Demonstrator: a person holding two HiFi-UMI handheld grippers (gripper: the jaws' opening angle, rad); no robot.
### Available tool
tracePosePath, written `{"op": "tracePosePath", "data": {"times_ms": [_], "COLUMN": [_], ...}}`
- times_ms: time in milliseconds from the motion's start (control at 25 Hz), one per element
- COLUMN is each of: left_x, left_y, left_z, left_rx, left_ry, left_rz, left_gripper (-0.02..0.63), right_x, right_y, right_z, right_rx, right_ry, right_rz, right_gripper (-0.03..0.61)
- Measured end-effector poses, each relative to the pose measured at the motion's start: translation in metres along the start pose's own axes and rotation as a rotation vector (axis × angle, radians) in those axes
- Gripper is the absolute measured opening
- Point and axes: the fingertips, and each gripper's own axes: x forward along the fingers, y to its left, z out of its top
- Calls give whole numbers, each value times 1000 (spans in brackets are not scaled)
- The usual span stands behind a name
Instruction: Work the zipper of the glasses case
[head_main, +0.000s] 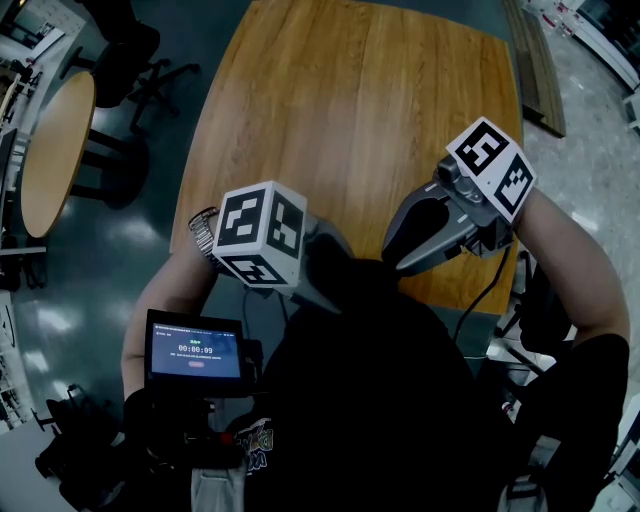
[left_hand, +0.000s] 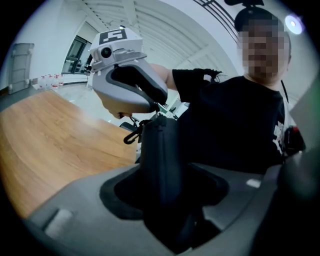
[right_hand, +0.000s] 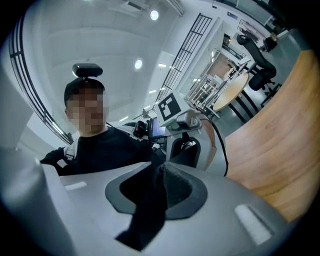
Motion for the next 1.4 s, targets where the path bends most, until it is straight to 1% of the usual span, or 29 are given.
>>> {"op": "tracePosePath", "data": {"times_ms": [80, 160, 320, 400, 440, 640, 760, 840, 880, 920, 960, 1080, 1200, 1280, 1400], "left_x": [0, -1, -2, -1, -1, 1, -1, -1, -1, -1, -1, -1, -1, -2, -4], "left_y": [0, 0, -1, -1, -2, -1, -1, -1, -1, -2, -3, -5, -3, -2, -2], "left_z": [0, 1, 2, 1, 1, -2, 0, 1, 2, 3, 4, 4, 2, 1, 2], "left_rx": [0, 0, -16, -23, -24, -20, -21, -20, -19, -17, -14, -12, -40, -54, -52], "left_ry": [4, 7, 5, 7, 9, 22, 16, 16, 17, 20, 25, 33, 3, -23, -35], "left_rz": [2, -2, -22, -27, -28, -32, -41, -38, -35, -35, -35, -44, -57, -63, -68], "left_gripper": [259, 259, 258, 259, 259, 259, 258, 258, 259, 259, 259, 258, 259, 259, 258], "right_x": [-1, -1, 3, 6, 6, 3, 5, 5, 5, 5, 6, 8, 6, 4, 4], "right_y": [-5, -8, -2, -2, -4, -14, -12, -14, -14, -14, -14, -11, -12, -12, -11], "right_z": [-7, -11, -14, -16, -16, -17, -18, -18, -18, -18, -18, -18, -17, -15, -13], "right_rx": [9, 8, -31, -35, -34, -16, -24, -24, -17, -10, -4, -7, -31, -50, -89], "right_ry": [28, 40, 89, 109, 111, 100, 116, 120, 120, 120, 122, 135, 134, 127, 125], "right_rz": [-17, -23, 2, 0, -4, -16, 2, 3, 4, 7, 15, 40, 16, -2, -18], "right_gripper": [94, 86, 84, 76, 75, 124, 129, 117, 128, 153, 155, 144, 123, 80, 71]}}
